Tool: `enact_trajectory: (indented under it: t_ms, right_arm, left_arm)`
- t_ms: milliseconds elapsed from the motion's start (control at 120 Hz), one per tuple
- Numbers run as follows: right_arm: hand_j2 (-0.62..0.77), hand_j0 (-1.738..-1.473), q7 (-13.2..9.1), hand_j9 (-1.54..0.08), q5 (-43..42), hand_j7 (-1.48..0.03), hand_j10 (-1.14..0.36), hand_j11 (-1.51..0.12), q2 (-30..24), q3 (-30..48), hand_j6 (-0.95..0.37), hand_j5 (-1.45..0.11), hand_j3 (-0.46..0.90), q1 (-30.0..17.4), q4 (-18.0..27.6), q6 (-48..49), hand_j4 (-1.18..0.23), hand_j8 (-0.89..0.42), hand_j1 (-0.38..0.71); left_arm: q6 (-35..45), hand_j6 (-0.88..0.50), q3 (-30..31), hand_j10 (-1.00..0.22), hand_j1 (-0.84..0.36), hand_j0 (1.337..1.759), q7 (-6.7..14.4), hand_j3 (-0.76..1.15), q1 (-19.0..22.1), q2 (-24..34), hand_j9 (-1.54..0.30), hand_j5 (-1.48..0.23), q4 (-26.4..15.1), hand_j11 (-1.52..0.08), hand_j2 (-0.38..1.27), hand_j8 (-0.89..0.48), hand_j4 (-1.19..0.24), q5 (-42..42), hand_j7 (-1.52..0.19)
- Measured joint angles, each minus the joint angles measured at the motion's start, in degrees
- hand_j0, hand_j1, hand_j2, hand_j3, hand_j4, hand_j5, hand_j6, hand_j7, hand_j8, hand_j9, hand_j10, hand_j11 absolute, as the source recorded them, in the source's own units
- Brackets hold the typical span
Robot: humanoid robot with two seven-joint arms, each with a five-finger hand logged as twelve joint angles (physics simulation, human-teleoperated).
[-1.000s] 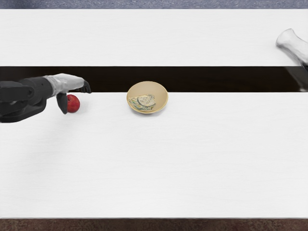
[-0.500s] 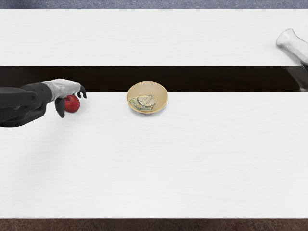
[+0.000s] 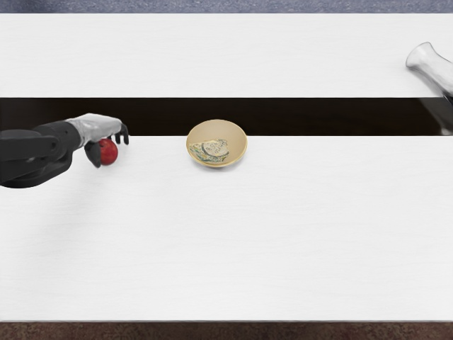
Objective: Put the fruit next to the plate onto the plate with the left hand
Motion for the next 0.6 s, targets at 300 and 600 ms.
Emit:
enact_trajectory:
  t_ms: [300,600]
  right_arm:
    - [-0.01,-1.658,0.0,-0.04,0.0,-0.04,-0.03,-0.04,0.0,0.0,-0.03,-0.04,0.00,0.0,0.0,0.0,-0.03,-0.03,-0.31]
    - [-0.01,-1.658,0.0,-0.04,0.0,-0.04,-0.03,-0.04,0.0,0.0,-0.03,-0.04,0.00,0.0,0.0,0.0,-0.03,-0.03,-0.31]
  left_arm:
    - [1.8,-0.53,0.2,-0.53,-0.25,1.657,-0.1,0.00,0.8,-0.4,-0.69,-0.68,0.0,-0.69,0.21,-0.49,-0.53,0.0,-0.68]
    - [2.4,-0.40,0.3,-0.56,-0.31,1.650,0.0,0.00,1.5,-1.1,-0.94,-0.91,0.5,-0.94,0.28,-0.37,-0.71,0.2,-0.92]
